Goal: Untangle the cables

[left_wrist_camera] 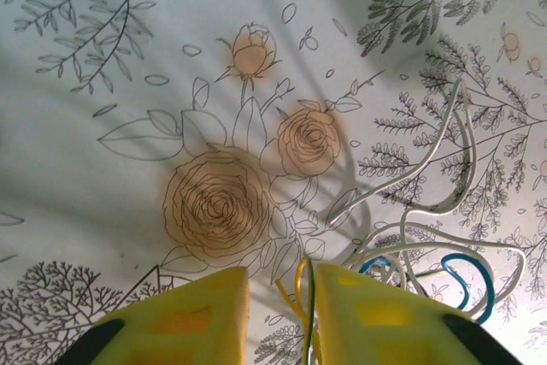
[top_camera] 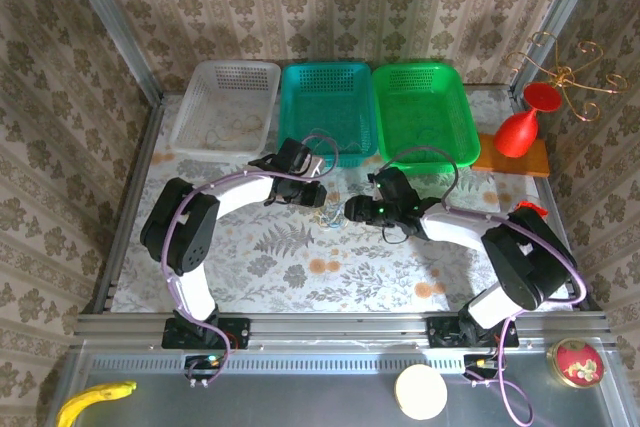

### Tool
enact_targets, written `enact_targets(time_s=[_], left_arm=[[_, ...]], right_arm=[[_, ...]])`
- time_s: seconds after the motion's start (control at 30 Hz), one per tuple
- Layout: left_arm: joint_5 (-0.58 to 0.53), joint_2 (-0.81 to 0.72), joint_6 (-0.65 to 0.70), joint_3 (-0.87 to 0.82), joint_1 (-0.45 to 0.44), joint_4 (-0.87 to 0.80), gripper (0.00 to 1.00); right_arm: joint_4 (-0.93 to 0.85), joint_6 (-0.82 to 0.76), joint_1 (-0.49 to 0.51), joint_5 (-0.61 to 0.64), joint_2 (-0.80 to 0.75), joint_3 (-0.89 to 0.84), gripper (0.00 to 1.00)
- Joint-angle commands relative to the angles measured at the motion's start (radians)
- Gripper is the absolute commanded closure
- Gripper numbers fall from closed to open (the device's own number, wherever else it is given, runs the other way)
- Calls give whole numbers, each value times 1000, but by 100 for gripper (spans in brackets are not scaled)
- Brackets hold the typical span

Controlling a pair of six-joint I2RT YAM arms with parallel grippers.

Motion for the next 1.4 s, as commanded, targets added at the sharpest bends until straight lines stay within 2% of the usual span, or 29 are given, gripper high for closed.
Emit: enact_targets(time_s=[0.0,0.07,0.2,0.27,0.43,0.57,0.87,0.97,1.03,1.1,1.37], left_arm=[[25,17,-3,30,-6,12,80],[31,12,-9,25,-7,14,77],[38,-3,-17,17,-9,16,62],[40,-10,-21,13,-10,18,59],[38,-12,-23,5,-12,19,60],[36,-3,-26,-6,-11,25,65],[55,-8,-42,-25,-12,48,87],[55,-11,-44,-26,-12,47,83],[51,-12,-44,-29,-12,47,74],[46,-11,-42,-32,-11,44,70],[49,-9,-47,-51,-11,55,71]], right_arm=[[25,7,16,5,30,46,42],[26,8,23,5,41,56,42],[30,7,28,8,60,68,42],[32,7,28,9,69,73,42],[41,6,29,10,98,86,42],[50,6,30,10,124,94,43],[67,9,30,18,190,111,47],[70,8,30,22,199,107,49],[72,10,29,24,197,99,50],[75,12,30,27,195,91,50],[76,15,28,27,194,88,52]])
